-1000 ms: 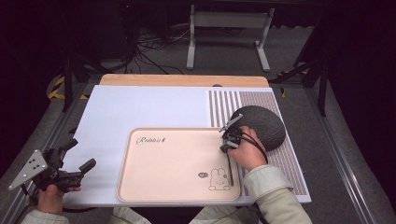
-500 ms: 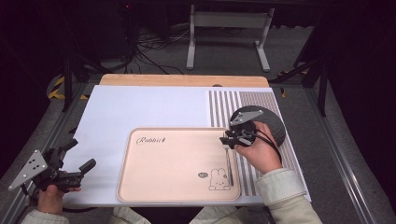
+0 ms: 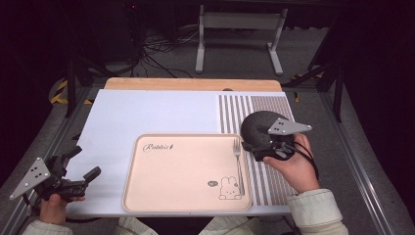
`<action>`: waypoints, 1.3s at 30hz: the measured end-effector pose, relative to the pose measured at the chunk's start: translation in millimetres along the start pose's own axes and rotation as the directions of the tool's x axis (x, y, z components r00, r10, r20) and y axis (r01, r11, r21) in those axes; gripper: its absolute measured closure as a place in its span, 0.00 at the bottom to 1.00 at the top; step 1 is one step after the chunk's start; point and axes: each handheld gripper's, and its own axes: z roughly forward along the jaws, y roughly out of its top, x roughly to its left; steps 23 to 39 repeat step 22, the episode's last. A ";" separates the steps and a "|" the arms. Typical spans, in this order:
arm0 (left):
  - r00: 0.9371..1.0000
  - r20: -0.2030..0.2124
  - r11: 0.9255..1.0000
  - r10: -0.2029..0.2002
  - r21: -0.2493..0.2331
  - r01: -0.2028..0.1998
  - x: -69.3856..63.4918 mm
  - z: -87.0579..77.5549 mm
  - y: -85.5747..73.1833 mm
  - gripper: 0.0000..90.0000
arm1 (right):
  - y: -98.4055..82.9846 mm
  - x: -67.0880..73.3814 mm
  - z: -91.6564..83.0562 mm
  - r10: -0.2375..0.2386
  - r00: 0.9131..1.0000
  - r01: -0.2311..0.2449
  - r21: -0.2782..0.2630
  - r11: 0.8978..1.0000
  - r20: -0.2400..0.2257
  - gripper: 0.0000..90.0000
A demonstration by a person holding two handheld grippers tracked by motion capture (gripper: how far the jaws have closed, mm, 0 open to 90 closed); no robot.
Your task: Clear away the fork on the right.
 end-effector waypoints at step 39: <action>1.000 0.000 1.000 0.026 -0.012 -0.026 -3.2 -0.3 1.4 0.03 | -96.5 -23.5 -55.0 0.111 0.991 -0.079 -0.348 0.934 0.073 0.18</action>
